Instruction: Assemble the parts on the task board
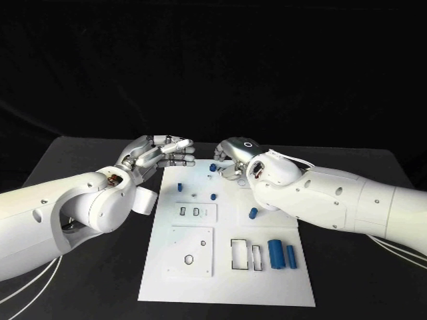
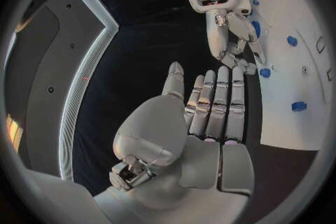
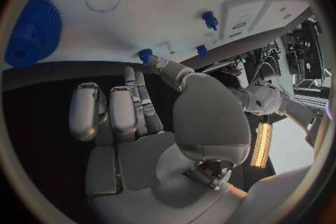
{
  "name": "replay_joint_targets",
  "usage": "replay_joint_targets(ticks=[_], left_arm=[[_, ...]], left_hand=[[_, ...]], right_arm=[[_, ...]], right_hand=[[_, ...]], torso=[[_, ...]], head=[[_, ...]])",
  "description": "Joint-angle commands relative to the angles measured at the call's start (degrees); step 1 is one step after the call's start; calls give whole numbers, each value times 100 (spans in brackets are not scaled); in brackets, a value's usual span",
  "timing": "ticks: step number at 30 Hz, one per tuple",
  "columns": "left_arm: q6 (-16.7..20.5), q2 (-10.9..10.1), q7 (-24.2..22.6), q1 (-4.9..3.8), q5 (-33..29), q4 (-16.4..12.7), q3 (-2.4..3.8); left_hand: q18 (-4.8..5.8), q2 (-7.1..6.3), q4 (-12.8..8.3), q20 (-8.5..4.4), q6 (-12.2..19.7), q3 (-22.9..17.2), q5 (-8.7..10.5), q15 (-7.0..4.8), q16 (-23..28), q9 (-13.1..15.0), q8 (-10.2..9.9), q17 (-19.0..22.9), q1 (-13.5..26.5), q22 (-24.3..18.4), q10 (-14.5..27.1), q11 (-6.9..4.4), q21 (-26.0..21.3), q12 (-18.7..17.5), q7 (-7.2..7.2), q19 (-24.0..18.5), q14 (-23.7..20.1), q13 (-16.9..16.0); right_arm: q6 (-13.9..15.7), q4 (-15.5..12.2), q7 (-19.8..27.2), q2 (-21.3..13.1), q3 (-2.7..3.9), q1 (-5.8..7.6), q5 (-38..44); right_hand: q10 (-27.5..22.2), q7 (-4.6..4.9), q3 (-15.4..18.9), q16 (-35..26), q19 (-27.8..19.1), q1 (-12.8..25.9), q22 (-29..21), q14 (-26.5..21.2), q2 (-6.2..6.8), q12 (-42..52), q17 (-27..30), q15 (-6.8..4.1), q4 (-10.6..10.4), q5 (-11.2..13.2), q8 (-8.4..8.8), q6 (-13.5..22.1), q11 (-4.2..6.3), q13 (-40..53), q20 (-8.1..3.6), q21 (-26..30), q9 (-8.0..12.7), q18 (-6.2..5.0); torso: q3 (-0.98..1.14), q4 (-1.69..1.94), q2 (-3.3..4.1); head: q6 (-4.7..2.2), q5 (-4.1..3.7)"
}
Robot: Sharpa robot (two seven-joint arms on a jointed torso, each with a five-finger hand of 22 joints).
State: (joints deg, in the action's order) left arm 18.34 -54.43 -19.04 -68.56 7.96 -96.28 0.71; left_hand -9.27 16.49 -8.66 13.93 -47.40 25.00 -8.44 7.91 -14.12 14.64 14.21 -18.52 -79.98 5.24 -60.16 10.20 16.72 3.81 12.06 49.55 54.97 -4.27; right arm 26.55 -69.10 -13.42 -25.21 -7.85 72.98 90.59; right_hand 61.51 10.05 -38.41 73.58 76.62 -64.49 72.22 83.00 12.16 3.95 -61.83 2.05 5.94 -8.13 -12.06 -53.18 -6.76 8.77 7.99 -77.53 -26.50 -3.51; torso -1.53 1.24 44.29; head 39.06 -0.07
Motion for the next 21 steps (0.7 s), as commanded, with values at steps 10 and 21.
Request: replay_joint_targets(ticks=[10,21], left_arm=[[-167,-88,-90,-9,-16,84,4],[-189,-75,-86,-8,-17,143,1]], left_hand=[[-102,13,-44,14,40,64,24,10,42,15,-35,-18,11,-10,54,-1,-36,-10,22,-25,-40,-11],[-102,12,-50,14,36,63,23,10,44,21,-30,-24,10,-11,50,-2,-37,-7,20,-26,-39,-13]], right_arm=[[-144,-1337,-149,-1538,109,183,-653],[-724,-1025,-233,-1899,129,303,-1398]], right_hand=[[903,-36,2102,318,384,-230,477,175,67,279,-340,-124,-301,96,222,484,145,404,-91,-294,89,11],[1813,-218,3216,1505,993,-1562,1344,626,177,6528,-2491,-267,-2200,-46,-487,933,348,6313,-268,-891,-134,221]], torso=[[22,-120,-76],[59,-160,-110]], head=[[-66,-7],[-69,-28]])
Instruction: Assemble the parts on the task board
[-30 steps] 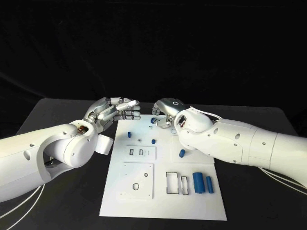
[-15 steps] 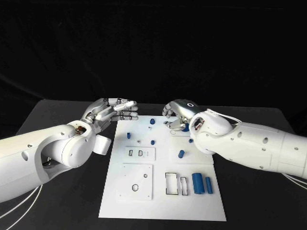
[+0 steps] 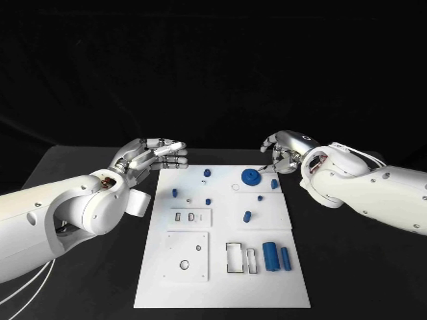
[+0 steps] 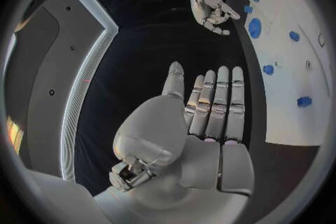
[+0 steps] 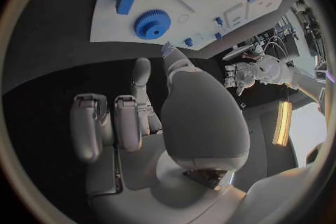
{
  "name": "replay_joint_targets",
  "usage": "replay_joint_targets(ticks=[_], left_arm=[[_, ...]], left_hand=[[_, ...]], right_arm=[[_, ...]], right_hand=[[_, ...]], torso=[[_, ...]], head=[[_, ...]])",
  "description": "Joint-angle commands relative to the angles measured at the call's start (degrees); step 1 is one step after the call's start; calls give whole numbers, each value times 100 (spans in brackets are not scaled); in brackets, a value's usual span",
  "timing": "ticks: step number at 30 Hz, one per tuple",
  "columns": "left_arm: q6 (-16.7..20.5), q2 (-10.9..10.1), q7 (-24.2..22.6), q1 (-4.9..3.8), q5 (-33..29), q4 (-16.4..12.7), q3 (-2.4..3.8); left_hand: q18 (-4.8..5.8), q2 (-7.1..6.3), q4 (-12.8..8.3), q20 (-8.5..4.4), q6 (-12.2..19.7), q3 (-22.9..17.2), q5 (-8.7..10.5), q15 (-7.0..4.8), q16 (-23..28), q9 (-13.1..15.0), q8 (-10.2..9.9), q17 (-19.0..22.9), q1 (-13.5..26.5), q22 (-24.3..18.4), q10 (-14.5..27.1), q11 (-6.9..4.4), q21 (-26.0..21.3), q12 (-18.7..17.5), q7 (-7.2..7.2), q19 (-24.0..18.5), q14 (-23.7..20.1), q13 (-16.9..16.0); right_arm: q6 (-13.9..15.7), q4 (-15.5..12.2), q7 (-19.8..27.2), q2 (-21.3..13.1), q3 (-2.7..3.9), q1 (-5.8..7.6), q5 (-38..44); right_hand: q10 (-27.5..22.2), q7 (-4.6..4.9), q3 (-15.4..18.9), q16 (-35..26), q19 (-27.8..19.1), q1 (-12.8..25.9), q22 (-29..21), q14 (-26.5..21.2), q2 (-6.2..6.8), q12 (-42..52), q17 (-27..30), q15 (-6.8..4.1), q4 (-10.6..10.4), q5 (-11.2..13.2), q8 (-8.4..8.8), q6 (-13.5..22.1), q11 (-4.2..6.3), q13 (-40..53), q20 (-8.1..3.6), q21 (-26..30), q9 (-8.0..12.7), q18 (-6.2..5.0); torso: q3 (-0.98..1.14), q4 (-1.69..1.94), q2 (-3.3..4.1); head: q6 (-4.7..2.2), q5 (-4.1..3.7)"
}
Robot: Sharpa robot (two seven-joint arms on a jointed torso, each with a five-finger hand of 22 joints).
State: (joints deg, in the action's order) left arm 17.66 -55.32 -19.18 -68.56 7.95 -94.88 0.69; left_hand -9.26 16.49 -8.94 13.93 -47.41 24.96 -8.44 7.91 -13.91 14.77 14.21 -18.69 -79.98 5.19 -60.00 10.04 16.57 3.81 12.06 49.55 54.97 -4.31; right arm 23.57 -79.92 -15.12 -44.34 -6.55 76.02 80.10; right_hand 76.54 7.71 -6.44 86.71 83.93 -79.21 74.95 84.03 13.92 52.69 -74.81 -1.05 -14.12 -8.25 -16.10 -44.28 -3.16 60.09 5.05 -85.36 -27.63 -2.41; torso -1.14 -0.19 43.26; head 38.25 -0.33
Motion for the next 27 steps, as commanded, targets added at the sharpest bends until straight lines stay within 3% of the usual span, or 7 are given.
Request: replay_joint_targets(ticks=[1,4,9,17,27], left_arm=[[-124,17,-71,-7,-16,7,3],[-129,24,-67,-7,-16,17,3],[-135,31,-56,-6,-16,28,2],[-134,46,-39,-6,-16,37,2],[-131,77,-28,-6,-16,60,1]], left_hand=[[-103,12,-21,14,36,67,23,10,23,8,-30,-8,10,-7,34,14,-22,-7,20,-26,-39,-9],[-103,12,-21,14,36,67,23,10,23,8,-30,-8,10,-7,34,14,-22,-7,20,-26,-39,-9],[-103,12,-21,14,36,67,23,10,23,8,-30,-8,10,-7,34,14,-22,-7,20,-26,-39,-9],[-104,14,-25,15,33,64,21,9,26,16,-26,-17,13,-8,30,13,-24,-4,18,-26,-37,-11],[-104,14,-25,15,33,64,21,9,26,16,-26,-17,13,-8,30,13,-24,-4,18,-26,-37,-11]], right_arm=[[-464,88,-56,27,-1,-6,-350],[-542,160,-48,74,-3,-32,-357],[-603,269,-29,199,-11,-100,-375],[-634,444,3,413,-31,-156,-444],[-668,569,8,587,-38,-173,-509]], right_hand=[[509,51,22,297,325,-127,1158,578,-1,2298,-1439,37,-235,-40,-149,52,-37,1730,75,-175,-30,138],[915,82,10,329,450,-101,1320,597,-22,3140,-1519,104,-230,-54,-232,93,-72,2457,110,-306,-24,183],[1185,91,-24,329,564,-81,1456,597,-63,3532,-1519,124,-229,-104,-301,70,-87,2806,134,-421,-17,225],[1346,82,-95,329,607,-51,1505,597,-110,3731,-1519,128,-224,-233,-369,-5,-85,2991,143,-464,-5,241],[1346,68,-166,329,607,-22,1505,597,-169,3731,-1519,122,-230,-338,-384,-97,-75,2991,140,-464,10,241]], torso=[[26,-19,-5],[20,-6,2],[11,4,11],[43,20,47],[58,14,72]], head=[[11,-1],[27,-2],[50,18],[58,12],[61,21]])
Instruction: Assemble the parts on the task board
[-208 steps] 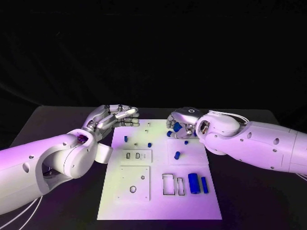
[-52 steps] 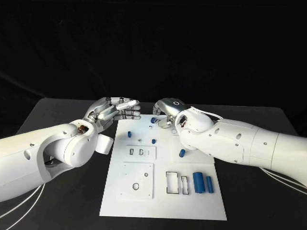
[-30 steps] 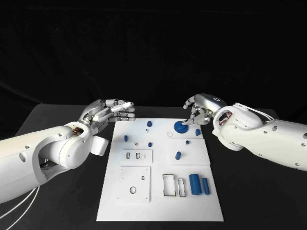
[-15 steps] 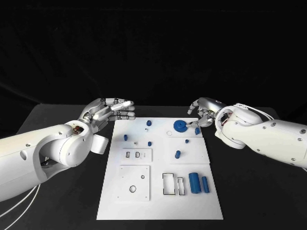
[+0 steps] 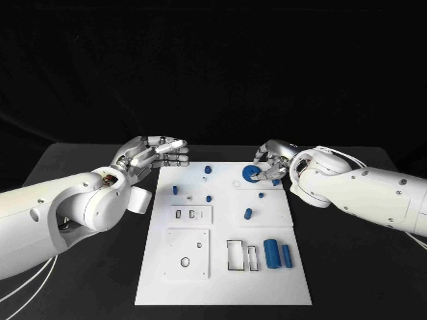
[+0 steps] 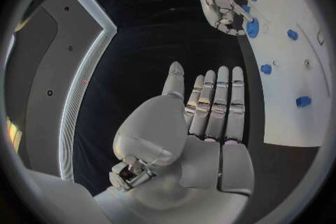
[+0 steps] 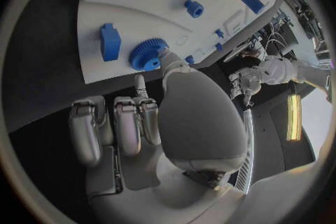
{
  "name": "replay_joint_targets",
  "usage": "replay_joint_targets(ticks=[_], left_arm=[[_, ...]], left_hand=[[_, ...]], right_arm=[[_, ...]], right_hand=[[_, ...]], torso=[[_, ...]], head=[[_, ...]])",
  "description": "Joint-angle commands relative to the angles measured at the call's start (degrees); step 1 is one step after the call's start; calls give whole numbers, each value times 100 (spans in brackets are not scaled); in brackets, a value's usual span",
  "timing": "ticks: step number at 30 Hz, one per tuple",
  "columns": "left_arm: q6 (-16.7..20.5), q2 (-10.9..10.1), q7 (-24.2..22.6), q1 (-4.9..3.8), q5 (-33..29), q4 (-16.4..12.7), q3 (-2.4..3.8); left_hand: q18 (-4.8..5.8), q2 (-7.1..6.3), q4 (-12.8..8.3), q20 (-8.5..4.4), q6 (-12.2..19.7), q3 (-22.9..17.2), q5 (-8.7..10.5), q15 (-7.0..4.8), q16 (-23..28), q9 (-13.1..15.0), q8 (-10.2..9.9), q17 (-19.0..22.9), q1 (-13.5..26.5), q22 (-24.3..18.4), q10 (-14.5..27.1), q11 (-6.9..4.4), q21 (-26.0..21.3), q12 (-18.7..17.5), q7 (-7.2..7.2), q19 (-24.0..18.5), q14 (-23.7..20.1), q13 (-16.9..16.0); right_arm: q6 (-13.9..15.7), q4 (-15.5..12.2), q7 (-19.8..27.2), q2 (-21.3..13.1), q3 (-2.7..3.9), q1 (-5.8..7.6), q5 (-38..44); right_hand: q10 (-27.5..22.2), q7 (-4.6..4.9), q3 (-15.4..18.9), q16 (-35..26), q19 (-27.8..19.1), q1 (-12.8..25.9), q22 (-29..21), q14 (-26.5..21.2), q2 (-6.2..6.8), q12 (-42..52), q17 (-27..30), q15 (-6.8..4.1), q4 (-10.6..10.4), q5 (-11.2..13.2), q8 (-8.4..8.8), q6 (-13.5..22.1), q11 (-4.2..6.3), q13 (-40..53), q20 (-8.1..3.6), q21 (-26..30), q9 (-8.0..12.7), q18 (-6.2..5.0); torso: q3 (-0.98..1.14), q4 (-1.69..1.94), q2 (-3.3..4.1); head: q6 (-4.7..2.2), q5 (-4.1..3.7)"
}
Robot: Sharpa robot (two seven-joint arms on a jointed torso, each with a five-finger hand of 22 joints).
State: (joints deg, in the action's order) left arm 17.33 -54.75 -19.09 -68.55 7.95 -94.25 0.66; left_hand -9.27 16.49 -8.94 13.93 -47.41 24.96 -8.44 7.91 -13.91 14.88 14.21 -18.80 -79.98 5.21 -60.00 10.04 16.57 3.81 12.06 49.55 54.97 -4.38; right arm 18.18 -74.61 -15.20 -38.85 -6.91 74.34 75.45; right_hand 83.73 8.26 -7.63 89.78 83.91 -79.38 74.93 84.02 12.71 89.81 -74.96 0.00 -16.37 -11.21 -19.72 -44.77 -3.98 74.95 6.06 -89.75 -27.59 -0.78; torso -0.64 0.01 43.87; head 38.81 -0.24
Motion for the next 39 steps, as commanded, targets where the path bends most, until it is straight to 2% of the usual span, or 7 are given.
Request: replay_joint_targets(ticks=[1,6,14,19,24,32,39], left_arm=[[-99,25,-37,-7,-15,-3,4],[-103,37,-43,-7,-15,-11,4],[-94,23,-41,-7,-15,-7,4],[-104,16,-31,-7,-15,-7,4],[-112,12,-22,-7,-15,-4,4],[-126,11,-9,-7,-15,0,4],[-133,8,-2,-7,-15,-2,4]], left_hand=[[-104,14,-25,15,33,64,21,9,26,5,-26,-5,13,-9,30,13,-24,-4,18,-25,-37,-5],[-105,19,-31,16,38,57,16,9,31,11,-25,-14,11,-11,33,13,-25,-4,18,-26,-38,-7],[-105,20,-31,16,42,55,15,10,32,12,-27,-15,12,-12,37,15,-26,-6,19,-26,-39,-6],[-105,20,-31,16,42,55,15,10,32,12,-27,-15,12,-12,37,15,-26,-6,19,-26,-39,-6],[-104,22,-33,17,52,49,13,12,37,16,-30,-22,13,-14,46,17,-28,-9,22,-28,-42,-6],[-104,22,-33,17,52,49,13,12,37,16,-30,-22,13,-14,46,17,-28,-9,22,-28,-42,-6],[-104,22,-33,17,52,49,13,12,37,16,-30,-22,13,-14,46,17,-28,-9,22,-28,-42,-6]], right_arm=[[-132,59,14,57,-3,-5,-45],[-151,120,12,118,-7,-31,-47],[-161,132,22,143,-10,-58,-35],[-107,118,33,123,-10,-62,-9],[45,85,63,108,-10,-66,110],[342,-24,100,94,-10,-75,448],[342,-78,101,79,-10,-81,524]], right_hand=[[627,10,-63,22,609,-3,1507,598,-59,19,-1504,16,-5,-62,-22,-63,10,1505,38,-25,8,78],[627,6,-114,22,609,-10,1507,598,-90,19,-1504,13,3,-110,-17,-93,14,1505,35,-25,18,78],[627,-23,-280,22,609,-49,1507,598,-156,19,-1504,-4,22,-139,-14,-259,37,1505,23,-25,38,78],[627,-103,-598,22,609,-122,1507,598,-181,19,-1504,-65,65,-184,12,-608,107,1505,-29,-25,61,78],[627,-171,-997,22,609,-191,1507,598,-186,19,-1504,-131,142,-68,58,-847,170,1505,-91,-25,72,78],[627,-168,-1226,22,609,-159,1507,598,-147,19,-1504,-145,203,-78,140,-872,171,1505,-111,-25,94,78],[627,-176,-1364,22,609,-98,1507,598,-138,19,-1504,-155,237,-66,157,-947,174,1505,-120,-25,96,78]], torso=[[10,2,13],[10,27,16],[12,-5,6],[15,-9,8],[17,-2,5],[17,1,10],[12,-2,12]], head=[[7,15],[26,24],[68,61],[84,64],[85,52],[78,52],[74,52]])
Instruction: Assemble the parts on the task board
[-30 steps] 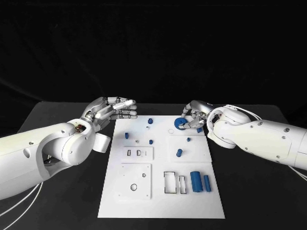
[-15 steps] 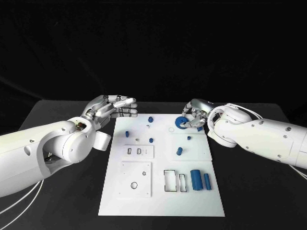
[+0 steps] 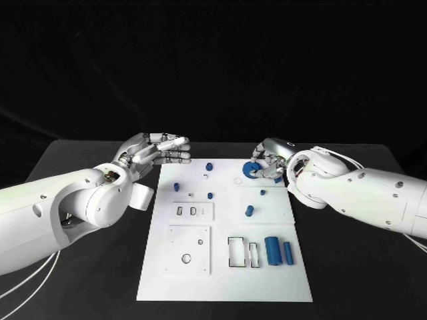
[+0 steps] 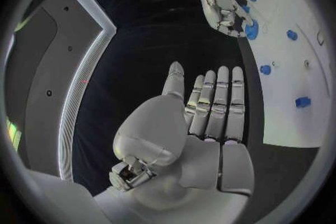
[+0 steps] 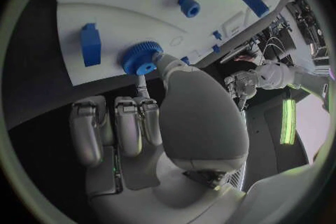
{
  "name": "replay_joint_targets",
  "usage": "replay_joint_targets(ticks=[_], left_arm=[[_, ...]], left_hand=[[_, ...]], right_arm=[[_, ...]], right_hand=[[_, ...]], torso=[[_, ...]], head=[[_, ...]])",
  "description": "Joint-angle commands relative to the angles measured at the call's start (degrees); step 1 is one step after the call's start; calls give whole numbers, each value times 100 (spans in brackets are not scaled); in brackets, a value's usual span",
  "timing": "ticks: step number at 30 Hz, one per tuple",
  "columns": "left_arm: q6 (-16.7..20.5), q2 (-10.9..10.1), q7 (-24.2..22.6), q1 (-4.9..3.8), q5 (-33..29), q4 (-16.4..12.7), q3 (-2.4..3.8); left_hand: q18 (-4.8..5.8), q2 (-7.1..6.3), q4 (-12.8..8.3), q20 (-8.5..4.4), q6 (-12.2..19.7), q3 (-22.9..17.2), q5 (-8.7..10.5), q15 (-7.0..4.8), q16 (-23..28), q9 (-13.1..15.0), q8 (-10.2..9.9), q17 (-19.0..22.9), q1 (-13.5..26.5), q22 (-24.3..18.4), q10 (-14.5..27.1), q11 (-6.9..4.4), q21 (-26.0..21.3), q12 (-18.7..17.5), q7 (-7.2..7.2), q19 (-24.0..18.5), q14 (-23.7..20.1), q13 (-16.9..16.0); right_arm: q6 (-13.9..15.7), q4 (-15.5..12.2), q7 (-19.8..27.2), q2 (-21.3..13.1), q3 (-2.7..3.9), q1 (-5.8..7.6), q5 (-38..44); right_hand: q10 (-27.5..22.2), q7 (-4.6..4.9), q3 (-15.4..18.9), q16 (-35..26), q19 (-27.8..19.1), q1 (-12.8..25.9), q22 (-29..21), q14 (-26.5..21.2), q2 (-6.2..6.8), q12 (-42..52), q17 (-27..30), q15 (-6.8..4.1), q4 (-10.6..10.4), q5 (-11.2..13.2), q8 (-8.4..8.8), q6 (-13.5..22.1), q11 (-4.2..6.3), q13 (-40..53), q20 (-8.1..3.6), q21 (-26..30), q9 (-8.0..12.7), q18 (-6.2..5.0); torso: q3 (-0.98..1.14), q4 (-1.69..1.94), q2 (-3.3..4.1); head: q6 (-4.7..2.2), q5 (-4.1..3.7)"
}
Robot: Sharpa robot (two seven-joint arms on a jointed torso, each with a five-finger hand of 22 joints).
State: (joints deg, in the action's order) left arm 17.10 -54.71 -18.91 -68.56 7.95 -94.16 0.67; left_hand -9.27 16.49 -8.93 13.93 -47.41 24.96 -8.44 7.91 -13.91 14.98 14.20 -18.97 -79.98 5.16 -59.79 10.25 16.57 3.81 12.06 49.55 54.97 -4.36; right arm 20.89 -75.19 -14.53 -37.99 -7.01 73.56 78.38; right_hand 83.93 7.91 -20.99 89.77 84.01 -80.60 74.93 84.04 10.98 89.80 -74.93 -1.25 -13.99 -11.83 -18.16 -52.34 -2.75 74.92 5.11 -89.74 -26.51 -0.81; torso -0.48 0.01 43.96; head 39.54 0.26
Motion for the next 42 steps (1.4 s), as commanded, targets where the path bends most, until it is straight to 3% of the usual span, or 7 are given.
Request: replay_joint_targets(ticks=[1,7,13,21,30,36,42], left_arm=[[-111,3,-19,-7,-15,-11,4],[-117,0,-16,-7,-15,-15,4],[-121,1,-13,-7,-15,-12,4],[-111,8,-19,-7,-15,-10,4],[-88,33,-111,-7,-15,41,5],[-70,45,-131,-8,-15,51,6],[-59,45,-134,-10,-15,41,6]], left_hand=[[-104,21,-33,18,59,46,17,13,42,9,-32,-11,17,-10,31,-1,-30,-11,25,-30,-45,-8],[-104,21,-33,18,59,46,17,13,42,9,-32,-11,17,-10,31,-1,-30,-11,25,-30,-45,-8],[-104,21,-33,18,59,46,17,13,42,9,-32,-11,17,-10,31,-1,-30,-11,25,-30,-45,-8],[-104,21,-33,18,59,46,17,13,42,9,-32,-11,17,-10,31,-1,-30,-11,25,-30,-45,-8],[-103,23,-33,21,68,37,21,16,52,18,-33,-23,24,-14,40,2,-35,-10,28,-34,-51,-10],[-103,23,-33,21,68,37,21,16,52,18,-33,-23,24,-14,40,2,-35,-10,28,-34,-51,-10],[-103,23,-33,21,68,37,21,16,52,18,-33,-23,24,-14,40,2,-35,-10,28,-34,-51,-10]], right_arm=[[70,-26,35,-11,0,-4,232],[255,-180,71,-41,0,-13,365],[516,-593,-16,-44,2,-16,955],[662,-865,-295,224,3,3,1682],[736,-753,-360,709,-15,-28,1933],[706,-539,-323,978,-47,-110,1939],[676,-332,-288,1153,-64,-190,1915]], right_hand=[[607,-144,-51,23,599,46,1507,596,44,20,-1507,-33,4,1,4,-205,54,1508,-27,-26,-13,81],[607,-164,-188,23,599,122,1507,596,70,20,-1507,-42,55,-52,30,-261,74,1508,-37,-26,-12,81],[607,-163,-322,23,599,181,1507,596,109,20,-1507,-54,132,-141,68,-278,72,1508,-46,-26,-9,81],[607,-154,-375,23,599,203,1507,596,128,20,-1507,-67,168,-143,87,-281,63,1508,-56,-26,-7,81],[607,-155,-432,23,599,217,1507,596,139,20,-1507,-71,209,-151,99,-293,65,1508,-62,-26,-7,81],[607,-154,-449,23,599,229,1507,596,153,20,-1507,-72,223,-150,106,-294,65,1508,-64,-26,-6,81],[607,-150,-468,23,599,255,1507,596,168,20,-1507,-72,236,-143,118,-291,61,1508,-66,-26,-5,81]], torso=[[-3,-1,4],[-2,1,4],[-1,-1,0],[-9,12,9],[-12,1,6],[-25,30,13],[-10,12,17]], head=[[3,3],[0,11],[-3,41],[-18,49],[-28,70],[-37,69],[-30,95]])
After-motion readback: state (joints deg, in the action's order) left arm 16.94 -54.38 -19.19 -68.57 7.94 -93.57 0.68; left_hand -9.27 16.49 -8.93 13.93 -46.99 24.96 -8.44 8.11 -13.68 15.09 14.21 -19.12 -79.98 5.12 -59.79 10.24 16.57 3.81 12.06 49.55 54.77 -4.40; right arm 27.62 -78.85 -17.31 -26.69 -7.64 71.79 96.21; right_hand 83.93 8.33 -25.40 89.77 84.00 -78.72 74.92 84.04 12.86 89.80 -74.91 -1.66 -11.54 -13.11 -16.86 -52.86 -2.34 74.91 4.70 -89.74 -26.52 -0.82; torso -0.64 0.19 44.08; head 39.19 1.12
